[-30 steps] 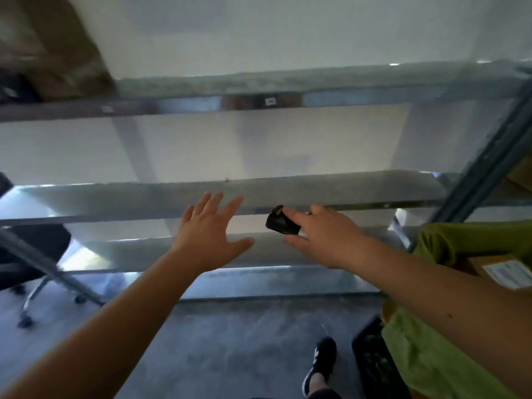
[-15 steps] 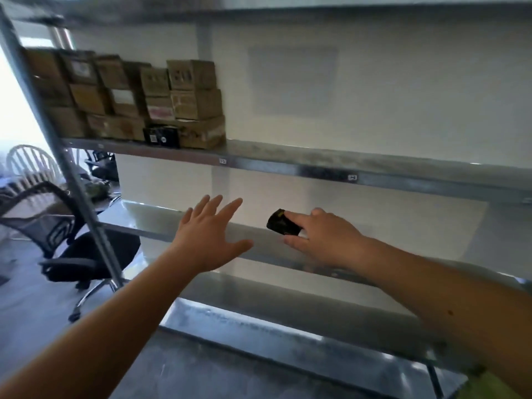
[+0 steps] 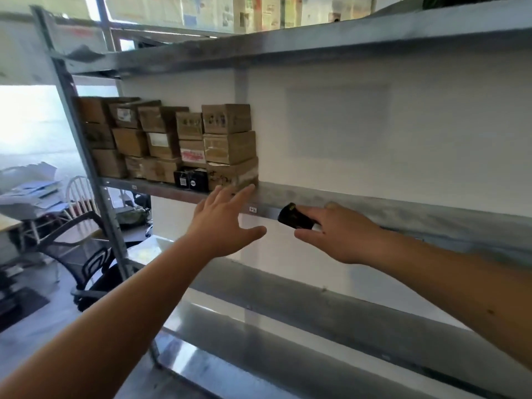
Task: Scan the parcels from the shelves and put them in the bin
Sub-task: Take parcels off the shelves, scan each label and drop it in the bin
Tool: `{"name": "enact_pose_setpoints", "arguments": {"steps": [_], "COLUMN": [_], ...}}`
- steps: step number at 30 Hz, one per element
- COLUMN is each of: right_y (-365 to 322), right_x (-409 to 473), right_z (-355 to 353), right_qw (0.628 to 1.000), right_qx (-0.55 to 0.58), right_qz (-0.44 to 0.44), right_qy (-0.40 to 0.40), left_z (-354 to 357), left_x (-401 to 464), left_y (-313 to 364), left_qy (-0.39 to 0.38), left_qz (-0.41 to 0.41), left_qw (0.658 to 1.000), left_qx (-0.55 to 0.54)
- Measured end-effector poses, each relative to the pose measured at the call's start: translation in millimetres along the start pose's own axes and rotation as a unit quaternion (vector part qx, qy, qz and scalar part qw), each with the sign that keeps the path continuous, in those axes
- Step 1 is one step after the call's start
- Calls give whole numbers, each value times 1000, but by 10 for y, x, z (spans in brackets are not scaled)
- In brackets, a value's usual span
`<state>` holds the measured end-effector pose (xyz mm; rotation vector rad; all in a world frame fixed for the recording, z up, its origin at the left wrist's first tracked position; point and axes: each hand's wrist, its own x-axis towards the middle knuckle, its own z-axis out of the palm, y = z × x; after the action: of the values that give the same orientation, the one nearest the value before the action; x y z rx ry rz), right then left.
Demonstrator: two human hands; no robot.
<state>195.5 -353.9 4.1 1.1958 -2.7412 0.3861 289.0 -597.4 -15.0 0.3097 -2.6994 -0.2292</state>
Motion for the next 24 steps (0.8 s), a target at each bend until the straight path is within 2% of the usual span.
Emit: {"name": "enact_pose_setpoints", "arguments": {"steps": [5, 11, 19, 24], "right_y": [154, 150, -37, -200], "right_x": [590, 1284, 2101, 2589], "right_z": [3, -214, -374, -331], "right_qw": [1000, 998, 996, 996], "right_qx": [-14, 3, 20, 32], "right_qz": [-23, -62, -74, -55], "right_qy": [-12, 19, 49, 69], "left_z": [-12, -153, -468, -612], "left_x": [433, 1013, 1740, 2123], "left_y": [-110, -317, -707, -1026], "left_qy": [27, 43, 60, 73], "left_qz": [-3, -28, -27, 5], "left_qw": [1000, 999, 998, 997], "left_qx": [1, 9, -2, -24]}}
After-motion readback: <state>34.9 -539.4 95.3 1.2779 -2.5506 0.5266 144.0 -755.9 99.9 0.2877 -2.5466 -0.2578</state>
